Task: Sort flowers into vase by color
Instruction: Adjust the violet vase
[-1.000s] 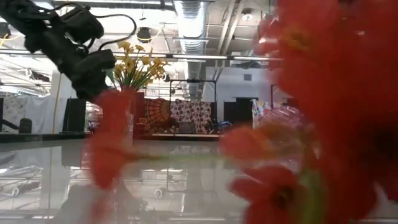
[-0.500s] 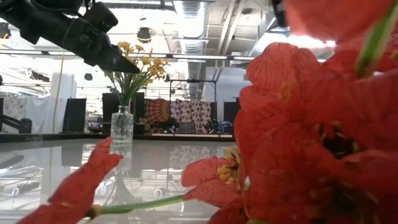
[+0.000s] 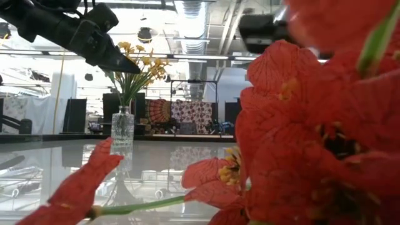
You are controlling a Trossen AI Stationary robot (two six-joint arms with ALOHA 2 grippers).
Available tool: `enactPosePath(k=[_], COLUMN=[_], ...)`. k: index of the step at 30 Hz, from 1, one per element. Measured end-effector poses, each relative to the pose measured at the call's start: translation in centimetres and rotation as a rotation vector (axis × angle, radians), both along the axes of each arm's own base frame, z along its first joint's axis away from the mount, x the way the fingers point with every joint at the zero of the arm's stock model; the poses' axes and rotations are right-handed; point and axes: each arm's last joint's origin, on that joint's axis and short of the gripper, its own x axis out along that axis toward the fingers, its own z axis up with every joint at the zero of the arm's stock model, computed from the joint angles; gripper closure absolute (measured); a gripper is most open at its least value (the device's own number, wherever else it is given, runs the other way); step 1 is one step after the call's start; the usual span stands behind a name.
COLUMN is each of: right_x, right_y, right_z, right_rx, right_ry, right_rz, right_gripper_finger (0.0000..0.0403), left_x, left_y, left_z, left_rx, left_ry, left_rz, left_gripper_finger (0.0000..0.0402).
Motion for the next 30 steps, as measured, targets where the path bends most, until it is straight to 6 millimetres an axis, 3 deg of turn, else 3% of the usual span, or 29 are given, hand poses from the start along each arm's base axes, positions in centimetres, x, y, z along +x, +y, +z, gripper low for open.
enactPosePath(k=[4,9,17,24,30], right_x=[1.3,1.6,2.3,2.3,1.5], right_y=[0.3,-0.6,-0.8,-1.2,-2.1], right_z=[-0.6,-0.3,-3.1,-2.8,-2.1], right_rx=[-0.118,-0.102,-0.06,-0.028,0.058], right_ry=[0.008,0.031,0.121,0.142,0.263], right_rz=[0.062,0.057,0.066,0.015,-0.078], right_gripper_finger=[0.0185,0.0184,0.0185,0.0248,0.0248], left_x=[0.0,0.0,-0.1,-0.1,-0.1], left_y=[0.0,0.0,0.0,0.0,0.1], left_z=[0.0,0.0,-0.3,-0.3,-0.4], left_rx=[-0.007,-0.003,0.015,0.043,0.055], left_ry=[-0.002,0.003,0.037,0.048,0.051], left_rz=[0.002,0.0,-0.006,-0.015,0.006], left_gripper_finger=[0.0238,0.0238,0.0238,0.0238,0.0238])
